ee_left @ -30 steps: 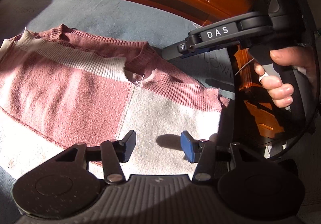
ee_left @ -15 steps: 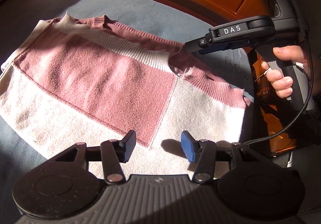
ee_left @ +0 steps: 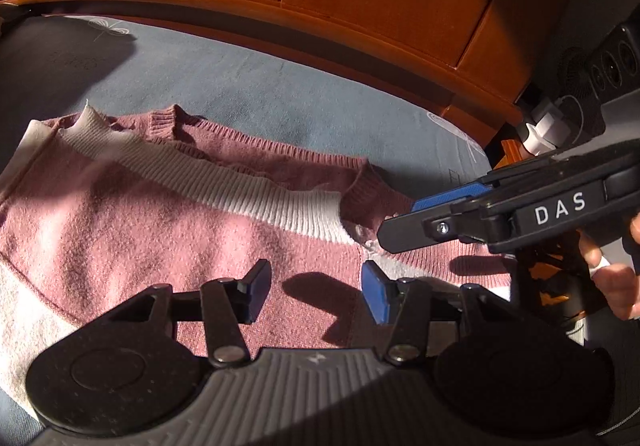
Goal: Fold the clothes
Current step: 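Move the left gripper back above the sweater's pink patch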
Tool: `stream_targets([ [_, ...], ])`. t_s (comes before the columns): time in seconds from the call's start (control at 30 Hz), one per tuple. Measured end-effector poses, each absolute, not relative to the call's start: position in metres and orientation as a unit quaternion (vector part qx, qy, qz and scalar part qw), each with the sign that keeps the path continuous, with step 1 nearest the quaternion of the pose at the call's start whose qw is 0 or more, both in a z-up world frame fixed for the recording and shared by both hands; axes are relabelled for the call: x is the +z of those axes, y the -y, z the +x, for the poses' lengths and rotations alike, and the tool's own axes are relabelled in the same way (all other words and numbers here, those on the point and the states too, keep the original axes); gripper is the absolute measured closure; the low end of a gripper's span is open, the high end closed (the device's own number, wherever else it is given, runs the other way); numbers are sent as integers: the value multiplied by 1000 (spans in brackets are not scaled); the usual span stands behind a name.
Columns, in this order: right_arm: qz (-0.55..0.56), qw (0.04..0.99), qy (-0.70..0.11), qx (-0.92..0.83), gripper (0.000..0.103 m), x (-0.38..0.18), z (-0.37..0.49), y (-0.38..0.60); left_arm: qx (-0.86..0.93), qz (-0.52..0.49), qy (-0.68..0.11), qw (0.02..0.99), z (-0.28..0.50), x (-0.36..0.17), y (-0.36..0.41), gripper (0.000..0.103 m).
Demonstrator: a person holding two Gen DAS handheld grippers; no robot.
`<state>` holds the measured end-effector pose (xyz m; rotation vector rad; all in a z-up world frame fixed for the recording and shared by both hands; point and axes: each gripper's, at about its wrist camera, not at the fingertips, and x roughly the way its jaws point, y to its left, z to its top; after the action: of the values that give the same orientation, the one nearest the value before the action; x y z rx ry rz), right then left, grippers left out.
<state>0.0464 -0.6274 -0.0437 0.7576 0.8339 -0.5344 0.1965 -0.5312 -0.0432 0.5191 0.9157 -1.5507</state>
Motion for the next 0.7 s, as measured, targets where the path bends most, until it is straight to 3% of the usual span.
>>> stream_targets([
  [0.13,355,812,-382,-263,43,-39,50,631,-663,224,-389,599,206,-56,548,54],
  [0.37,363,810,-385,-252,43,-44,60,622,-655,201,-375,624,242,-27,539,53],
  [0.7,350,824,-415,-164,43,-61,110,601,-613,216,-426,630,275,-54,489,53],
])
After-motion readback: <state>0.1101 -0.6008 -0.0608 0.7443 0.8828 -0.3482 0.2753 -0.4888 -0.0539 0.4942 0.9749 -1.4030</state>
